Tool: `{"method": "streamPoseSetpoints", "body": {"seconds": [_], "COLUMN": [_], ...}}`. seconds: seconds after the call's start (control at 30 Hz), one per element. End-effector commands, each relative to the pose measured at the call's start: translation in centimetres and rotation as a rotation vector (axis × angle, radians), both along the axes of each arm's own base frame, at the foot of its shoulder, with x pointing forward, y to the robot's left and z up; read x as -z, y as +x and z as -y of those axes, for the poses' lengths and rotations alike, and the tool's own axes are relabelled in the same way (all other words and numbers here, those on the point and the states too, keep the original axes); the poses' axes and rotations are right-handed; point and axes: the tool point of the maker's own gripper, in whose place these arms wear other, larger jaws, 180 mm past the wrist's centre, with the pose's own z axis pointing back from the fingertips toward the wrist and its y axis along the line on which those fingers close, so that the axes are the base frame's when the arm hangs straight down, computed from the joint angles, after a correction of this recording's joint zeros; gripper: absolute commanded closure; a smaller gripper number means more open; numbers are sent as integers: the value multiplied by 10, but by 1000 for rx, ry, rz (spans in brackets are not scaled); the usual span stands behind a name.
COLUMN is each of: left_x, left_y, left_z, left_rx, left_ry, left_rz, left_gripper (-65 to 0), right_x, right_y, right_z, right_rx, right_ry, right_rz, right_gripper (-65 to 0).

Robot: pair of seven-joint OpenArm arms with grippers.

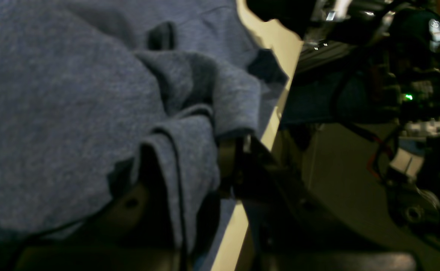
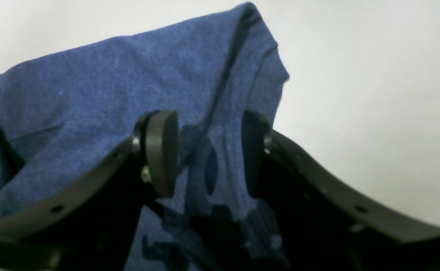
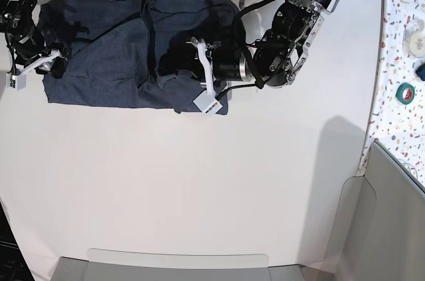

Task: Layout the t-shirt on the table in an organized manner, then fold the t-shirt properly
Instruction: 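Fold the strip end with the left gripper toward the right gripper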

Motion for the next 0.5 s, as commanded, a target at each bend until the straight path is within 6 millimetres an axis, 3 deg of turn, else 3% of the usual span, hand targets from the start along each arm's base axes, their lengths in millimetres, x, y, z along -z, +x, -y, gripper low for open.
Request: {"method": "streamPoseSetpoints", "body": {"seconds": [0.0,0.3,0.47], "left_x": [-16,1,-6], "left_y": [6,9,13], "left_z": [7,4,7], "left_rx": [-1,-16,-16], "left_ry": [-59,-33,-50], "left_rz": [24,-27,-14], "left_gripper": [0,-18,-233], "right_x": [-14,-11,-11], "right_y": [8,6,4], "right_z": [3,2,2], "right_rx": [-8,-10,-10], "right_ry": [-19,-17,-17], "right_rz": [48,41,40], "right_gripper": [-272,-272,-272]}}
